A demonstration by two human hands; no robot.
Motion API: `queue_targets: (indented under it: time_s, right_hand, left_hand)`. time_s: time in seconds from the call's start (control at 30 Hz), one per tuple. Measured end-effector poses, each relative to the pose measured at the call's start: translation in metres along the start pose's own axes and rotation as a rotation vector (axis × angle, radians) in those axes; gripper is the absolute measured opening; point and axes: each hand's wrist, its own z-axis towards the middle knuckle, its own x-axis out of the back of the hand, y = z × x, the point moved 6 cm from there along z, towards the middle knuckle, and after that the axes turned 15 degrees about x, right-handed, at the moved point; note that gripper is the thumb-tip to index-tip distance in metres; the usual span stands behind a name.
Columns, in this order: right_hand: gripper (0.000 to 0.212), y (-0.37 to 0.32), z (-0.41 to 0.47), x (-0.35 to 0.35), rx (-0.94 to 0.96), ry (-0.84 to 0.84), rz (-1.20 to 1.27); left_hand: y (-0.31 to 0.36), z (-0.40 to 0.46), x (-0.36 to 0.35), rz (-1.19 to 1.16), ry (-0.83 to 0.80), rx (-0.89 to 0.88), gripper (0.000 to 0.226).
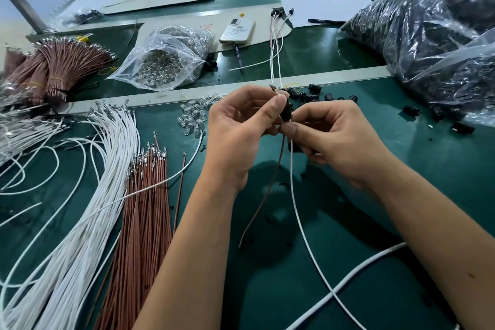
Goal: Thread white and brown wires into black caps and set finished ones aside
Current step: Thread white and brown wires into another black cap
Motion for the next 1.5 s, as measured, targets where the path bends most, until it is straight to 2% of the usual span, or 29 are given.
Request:
queue_targets:
  time_s: [0.13,0.37,0.53,0.67,0.77,0.87,1.03,1.5]
  right_hand:
    - [0.011,0.002,0.0,-0.001,0.004,-0.012,0.002]
    - [0.018,0.004,0.0,-0.002,0.0,-0.041,-0.074]
    - [0.022,0.004,0.0,0.0,-0.012,-0.056,-0.138]
    - [0.003,-0.006,0.003,0.003,0.104,0.042,-0.176]
    - [0.006,-0.01,0.004,0.009,0.158,0.102,-0.182]
    - [0.005,-0.013,0.004,0.008,0.155,0.065,-0.17]
    - [0.016,-0.016,0.005,0.004,0.162,0.019,-0.148]
    - [0.013,-0.018,0.004,0.009,0.158,0.039,-0.162]
  left_hand:
    - [0.001,0.0,0.002,-0.008,0.012,-0.053,0.024]
    - [0.001,0.0,0.005,-0.048,0.018,-0.081,0.009]
    - [0.0,0.001,0.004,-0.038,0.018,-0.095,0.01]
    - [0.0,0.002,0.004,-0.028,0.004,-0.114,0.009]
    - [0.001,0.001,0.001,-0.018,-0.014,-0.134,0.013]
    - [0.0,0.001,0.001,-0.019,-0.02,-0.131,0.012]
    - [-0.001,0.002,0.002,-0.041,-0.013,-0.102,0.011]
    - [0.003,-0.001,0.0,-0.008,-0.03,-0.093,0.009]
